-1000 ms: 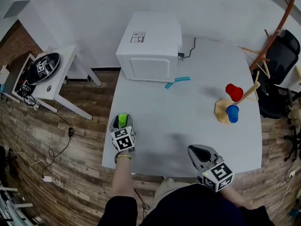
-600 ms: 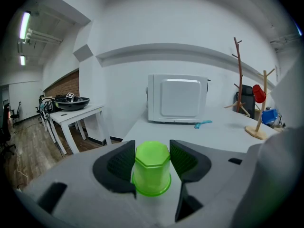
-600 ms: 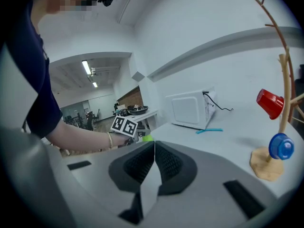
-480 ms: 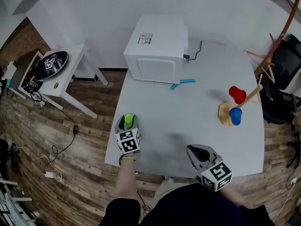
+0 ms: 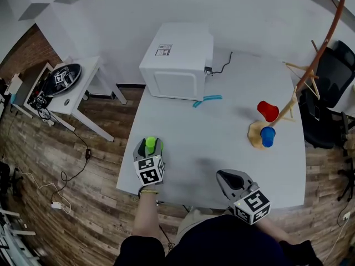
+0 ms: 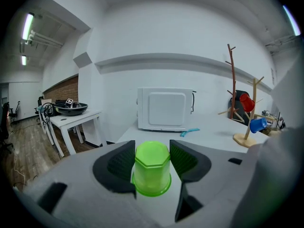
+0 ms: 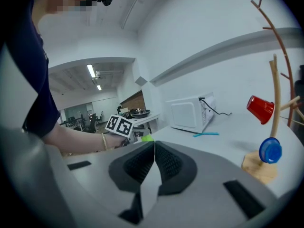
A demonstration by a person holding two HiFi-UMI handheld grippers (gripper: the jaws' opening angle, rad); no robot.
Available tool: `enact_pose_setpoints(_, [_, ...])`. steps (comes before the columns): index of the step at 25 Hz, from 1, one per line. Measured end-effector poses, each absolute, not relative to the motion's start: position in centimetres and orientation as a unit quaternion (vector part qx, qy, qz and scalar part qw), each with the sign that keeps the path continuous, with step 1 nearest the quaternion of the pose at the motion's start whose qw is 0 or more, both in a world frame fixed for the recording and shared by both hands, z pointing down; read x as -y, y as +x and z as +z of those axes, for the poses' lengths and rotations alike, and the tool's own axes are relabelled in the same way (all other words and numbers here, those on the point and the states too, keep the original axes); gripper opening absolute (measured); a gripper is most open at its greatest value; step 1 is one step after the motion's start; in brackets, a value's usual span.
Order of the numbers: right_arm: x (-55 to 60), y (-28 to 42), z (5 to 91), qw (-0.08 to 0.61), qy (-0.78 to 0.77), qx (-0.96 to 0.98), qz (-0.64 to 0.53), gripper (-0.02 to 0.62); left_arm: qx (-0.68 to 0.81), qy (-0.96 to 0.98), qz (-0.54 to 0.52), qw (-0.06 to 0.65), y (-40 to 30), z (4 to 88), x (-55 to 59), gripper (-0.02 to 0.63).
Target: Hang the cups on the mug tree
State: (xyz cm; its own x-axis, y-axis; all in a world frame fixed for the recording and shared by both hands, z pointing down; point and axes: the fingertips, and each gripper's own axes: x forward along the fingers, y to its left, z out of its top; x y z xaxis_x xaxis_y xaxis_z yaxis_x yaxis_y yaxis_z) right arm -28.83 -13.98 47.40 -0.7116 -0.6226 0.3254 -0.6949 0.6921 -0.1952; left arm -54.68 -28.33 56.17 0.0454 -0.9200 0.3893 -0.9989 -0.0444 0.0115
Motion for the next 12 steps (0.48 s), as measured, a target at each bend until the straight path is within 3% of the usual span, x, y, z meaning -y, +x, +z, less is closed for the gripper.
enact_pose_setpoints(12, [12.4, -23.0, 46.2, 0.098, 0.361, 0.915, 0.148, 0.029, 0.662, 0.729, 0.133, 0.113, -46.7, 52.5, 26.6, 0.239])
